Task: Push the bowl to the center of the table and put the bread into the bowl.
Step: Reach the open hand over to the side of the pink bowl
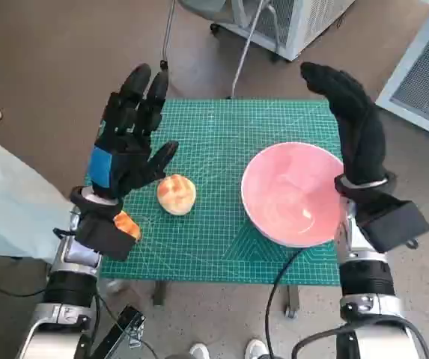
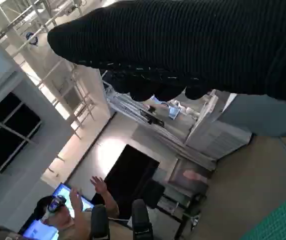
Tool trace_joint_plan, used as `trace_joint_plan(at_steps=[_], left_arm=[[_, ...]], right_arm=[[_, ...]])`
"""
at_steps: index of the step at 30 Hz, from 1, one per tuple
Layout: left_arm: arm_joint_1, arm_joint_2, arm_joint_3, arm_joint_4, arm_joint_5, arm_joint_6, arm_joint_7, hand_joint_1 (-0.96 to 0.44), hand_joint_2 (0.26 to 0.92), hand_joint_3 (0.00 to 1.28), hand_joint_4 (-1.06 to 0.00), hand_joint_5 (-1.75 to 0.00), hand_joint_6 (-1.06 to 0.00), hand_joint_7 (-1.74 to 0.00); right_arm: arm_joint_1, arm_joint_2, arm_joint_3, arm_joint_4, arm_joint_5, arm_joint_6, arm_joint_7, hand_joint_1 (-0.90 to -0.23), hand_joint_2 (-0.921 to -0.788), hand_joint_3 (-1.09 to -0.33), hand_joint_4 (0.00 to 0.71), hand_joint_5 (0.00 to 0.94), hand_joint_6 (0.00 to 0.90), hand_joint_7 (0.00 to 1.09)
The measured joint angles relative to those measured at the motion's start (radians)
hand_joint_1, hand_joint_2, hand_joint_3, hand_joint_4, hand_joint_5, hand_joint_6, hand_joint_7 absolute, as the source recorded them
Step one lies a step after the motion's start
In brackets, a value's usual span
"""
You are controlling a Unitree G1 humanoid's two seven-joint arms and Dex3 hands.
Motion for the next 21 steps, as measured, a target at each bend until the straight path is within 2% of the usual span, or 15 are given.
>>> trace_joint_plan(at_steps=[21], left_arm=[[-0.009, 0.000, -0.006, 0.025, 0.008, -0.006, 0.011, -0.15, 0.921, 0.46, -0.08, 0.00, 0.00, -0.37]], right_arm=[[0.000, -0.002, -0.004, -0.006, 0.000, 0.011, 0.000, -0.573, -0.921, -0.721, 0.322, 0.001, 0.000, 0.78]])
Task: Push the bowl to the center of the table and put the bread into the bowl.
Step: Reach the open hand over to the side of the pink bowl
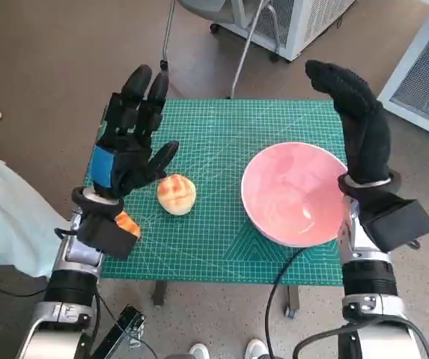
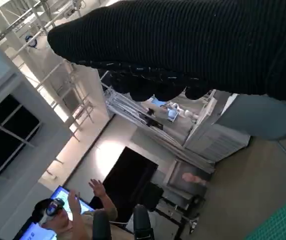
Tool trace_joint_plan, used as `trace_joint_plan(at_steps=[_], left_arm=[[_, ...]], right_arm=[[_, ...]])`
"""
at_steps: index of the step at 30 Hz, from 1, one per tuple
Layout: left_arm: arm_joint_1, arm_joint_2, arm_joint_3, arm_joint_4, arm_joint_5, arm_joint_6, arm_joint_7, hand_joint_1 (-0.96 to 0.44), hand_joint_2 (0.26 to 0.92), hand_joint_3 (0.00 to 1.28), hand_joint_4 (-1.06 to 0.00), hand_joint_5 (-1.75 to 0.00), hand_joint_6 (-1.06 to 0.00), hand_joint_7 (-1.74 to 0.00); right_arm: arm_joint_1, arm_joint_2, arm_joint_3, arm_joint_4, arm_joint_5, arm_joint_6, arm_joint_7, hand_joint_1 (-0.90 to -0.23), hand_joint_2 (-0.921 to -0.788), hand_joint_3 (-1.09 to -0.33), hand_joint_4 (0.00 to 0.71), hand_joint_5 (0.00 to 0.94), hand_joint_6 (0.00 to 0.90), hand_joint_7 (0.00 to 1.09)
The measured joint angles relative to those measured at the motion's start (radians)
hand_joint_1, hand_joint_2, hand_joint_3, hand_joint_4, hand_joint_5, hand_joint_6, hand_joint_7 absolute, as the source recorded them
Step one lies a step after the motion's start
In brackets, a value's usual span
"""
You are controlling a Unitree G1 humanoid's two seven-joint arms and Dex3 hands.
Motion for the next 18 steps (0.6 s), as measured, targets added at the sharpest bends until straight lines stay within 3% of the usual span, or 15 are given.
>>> trace_joint_plan(at_steps=[9, 18], left_arm=[[0.000, 0.000, 0.000, 0.000, 0.000, -0.001, 0.000, -0.15, 0.921, 0.47, -0.08, 0.00, -0.01, -0.36], [0.001, 0.005, 0.002, -0.015, 0.000, 0.001, 0.000, -0.14, 0.921, 0.46, -0.08, 0.00, -0.01, -0.37]], right_arm=[[0.001, -0.013, -0.012, 0.001, 0.006, -0.001, 0.003, -0.570, -0.921, -0.719, 0.324, 0.002, 0.003, 0.78], [0.015, -0.107, -0.104, 0.126, 0.083, -0.048, 0.052, -0.557, -0.921, -0.703, 0.330, 0.003, 0.041, 0.71]])
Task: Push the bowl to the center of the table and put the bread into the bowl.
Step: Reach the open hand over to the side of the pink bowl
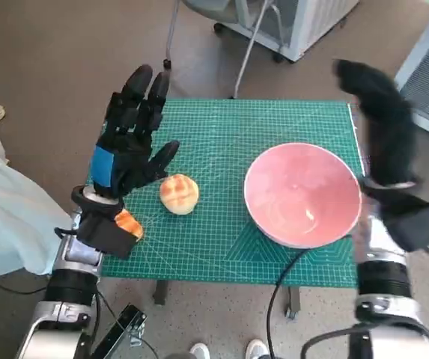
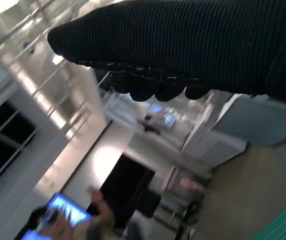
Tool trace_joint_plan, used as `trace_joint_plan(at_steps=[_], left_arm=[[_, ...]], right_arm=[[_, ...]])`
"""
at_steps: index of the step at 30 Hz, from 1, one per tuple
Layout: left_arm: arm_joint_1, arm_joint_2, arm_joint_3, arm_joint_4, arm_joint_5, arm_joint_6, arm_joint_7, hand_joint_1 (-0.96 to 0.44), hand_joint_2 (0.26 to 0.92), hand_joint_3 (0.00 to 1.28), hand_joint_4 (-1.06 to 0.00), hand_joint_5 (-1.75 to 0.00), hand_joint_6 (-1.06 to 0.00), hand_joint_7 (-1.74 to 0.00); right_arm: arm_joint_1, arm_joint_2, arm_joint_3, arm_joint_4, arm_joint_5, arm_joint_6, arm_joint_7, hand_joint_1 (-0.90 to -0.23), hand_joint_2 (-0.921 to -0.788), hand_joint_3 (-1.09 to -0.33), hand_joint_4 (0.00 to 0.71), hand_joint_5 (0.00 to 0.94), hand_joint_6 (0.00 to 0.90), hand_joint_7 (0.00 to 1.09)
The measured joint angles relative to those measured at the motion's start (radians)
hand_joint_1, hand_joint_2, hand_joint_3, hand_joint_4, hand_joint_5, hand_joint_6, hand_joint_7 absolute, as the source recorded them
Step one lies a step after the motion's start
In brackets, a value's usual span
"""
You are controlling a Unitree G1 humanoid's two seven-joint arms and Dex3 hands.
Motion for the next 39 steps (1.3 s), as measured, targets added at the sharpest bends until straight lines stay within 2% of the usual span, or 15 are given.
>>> trace_joint_plan(at_steps=[5, 10, 14, 17, 22, 27, 33, 39], left_arm=[[0.002, 0.001, 0.002, -0.017, -0.001, 0.001, 0.000, -0.13, 0.921, 0.46, -0.08, 0.00, -0.02, -0.38], [0.006, 0.001, 0.004, -0.026, -0.001, 0.002, 0.000, -0.12, 0.921, 0.46, -0.08, 0.00, -0.02, -0.39], [0.010, 0.001, 0.004, -0.028, -0.002, 0.009, 0.000, -0.11, 0.921, 0.46, -0.08, 0.00, -0.01, -0.40], [0.012, 0.001, 0.005, -0.029, -0.003, 0.014, 0.000, -0.11, 0.921, 0.46, -0.09, 0.00, -0.01, -0.40], [0.012, 0.001, 0.006, -0.030, -0.005, 0.018, 0.000, -0.11, 0.921, 0.46, -0.09, 0.00, 0.00, -0.41], [0.015, 0.001, 0.008, -0.038, -0.006, 0.024, 0.000, -0.12, 0.921, 0.46, -0.09, 0.00, 0.00, -0.42], [0.027, 0.006, 0.012, -0.068, -0.017, 0.034, -0.008, -0.11, 0.921, 0.46, -0.09, 0.00, 0.00, -0.43], [0.046, 0.019, 0.025, -0.112, -0.023, 0.049, -0.020, -0.10, 0.921, 0.47, -0.09, 0.00, 0.00, -0.45]], right_arm=[[0.034, -0.039, -0.061, 0.083, 0.032, -0.022, -0.003, -0.571, -0.921, -0.700, 0.326, 0.001, 0.049, 0.70], [0.082, -0.055, -0.103, 0.164, 0.031, -0.031, -0.048, -0.565, -0.921, -0.726, 0.315, 0.000, 0.051, 0.69], [0.121, -0.049, -0.121, 0.215, 0.031, -0.032, -0.093, -0.546, -0.921, -0.765, 0.297, 0.000, 0.018, 0.76], [0.139, -0.033, -0.133, 0.241, 0.038, -0.025, -0.097, -0.528, -0.921, -0.785, 0.278, 0.000, 0.005, 0.78], [0.144, 0.016, -0.150, 0.279, 0.058, 0.023, -0.097, -0.500, -0.921, -0.802, 0.265, 0.001, 0.001, 0.79], [0.141, 0.060, -0.155, 0.318, 0.062, 0.092, -0.117, -0.504, -0.921, -0.779, 0.272, 0.002, 0.060, 0.67], [0.120, 0.110, -0.176, 0.355, 0.075, 0.179, -0.132, -0.501, -0.921, -0.759, 0.242, 0.000, 0.110, 0.61], [0.081, 0.148, -0.216, 0.370, 0.112, 0.250, -0.130, -0.487, -0.921, -0.741, 0.209, 0.000, 0.132, 0.60]])
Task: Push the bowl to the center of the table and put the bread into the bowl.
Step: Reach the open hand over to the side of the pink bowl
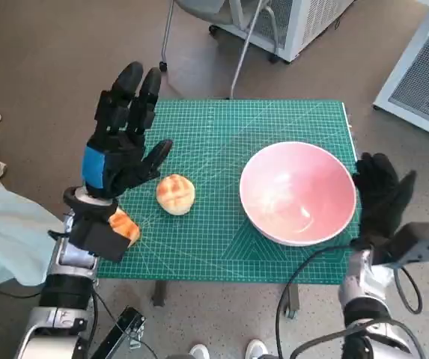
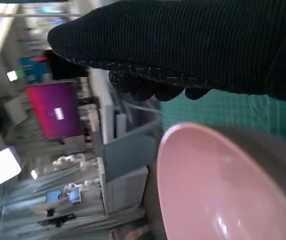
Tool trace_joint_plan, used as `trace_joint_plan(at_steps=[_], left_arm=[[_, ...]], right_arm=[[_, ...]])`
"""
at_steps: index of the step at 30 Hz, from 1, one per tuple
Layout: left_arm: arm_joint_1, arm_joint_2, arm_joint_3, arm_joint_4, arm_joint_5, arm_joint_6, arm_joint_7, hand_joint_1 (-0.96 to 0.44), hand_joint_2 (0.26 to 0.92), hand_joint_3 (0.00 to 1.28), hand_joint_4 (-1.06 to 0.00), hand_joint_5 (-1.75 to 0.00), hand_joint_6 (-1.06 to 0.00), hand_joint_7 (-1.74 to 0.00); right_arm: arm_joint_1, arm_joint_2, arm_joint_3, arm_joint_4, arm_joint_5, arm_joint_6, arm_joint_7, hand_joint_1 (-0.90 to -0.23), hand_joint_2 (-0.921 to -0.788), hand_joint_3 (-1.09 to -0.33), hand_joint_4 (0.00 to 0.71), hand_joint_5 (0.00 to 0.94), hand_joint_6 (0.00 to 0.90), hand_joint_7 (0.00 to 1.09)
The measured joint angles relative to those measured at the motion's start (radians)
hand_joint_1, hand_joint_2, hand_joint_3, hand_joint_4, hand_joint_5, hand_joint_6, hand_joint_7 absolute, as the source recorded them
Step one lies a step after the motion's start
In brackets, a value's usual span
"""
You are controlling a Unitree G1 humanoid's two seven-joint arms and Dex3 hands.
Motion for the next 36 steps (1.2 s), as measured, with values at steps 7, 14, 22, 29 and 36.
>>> trace_joint_plan(at_steps=[7, 14, 22, 29, 36], left_arm=[[0.034, 0.019, 0.021, -0.064, -0.001, 0.030, -0.003, -0.09, 0.921, 0.48, -0.09, 0.00, 0.00, -0.49], [0.066, 0.020, 0.032, -0.121, 0.000, 0.065, -0.003, -0.08, 0.921, 0.48, -0.09, 0.00, 0.00, -0.50], [0.083, 0.021, 0.040, -0.151, 0.001, 0.085, -0.003, -0.08, 0.920, 0.48, -0.09, 0.00, 0.00, -0.51], [0.123, 0.029, 0.059, -0.214, 0.009, 0.122, -0.002, -0.09, 0.918, 0.48, -0.10, -0.01, 0.00, -0.50], [0.149, 0.030, 0.068, -0.256, 0.013, 0.140, 0.000, -0.09, 0.918, 0.47, -0.10, -0.01, 0.00, -0.50]], right_arm=[[-0.046, 0.034, -0.041, 0.012, 0.026, 0.054, 0.000, -0.490, -0.921, -0.712, 0.234, 0.013, 0.129, 0.59], [-0.076, 0.063, -0.058, 0.020, 0.037, 0.076, 0.002, -0.509, -0.921, -0.704, 0.219, 0.004, 0.134, 0.60], [-0.088, 0.080, -0.065, 0.022, 0.037, 0.084, 0.001, -0.505, -0.921, -0.705, 0.223, 0.003, 0.141, 0.64], [-0.142, 0.128, -0.076, 0.030, 0.038, 0.125, -0.042, -0.488, -0.921, -0.716, 0.259, 0.016, 0.147, 0.68], [-0.201, 0.171, -0.071, 0.034, 0.031, 0.156, -0.081, -0.500, -0.921, -0.721, 0.279, 0.022, 0.164, 0.69]])
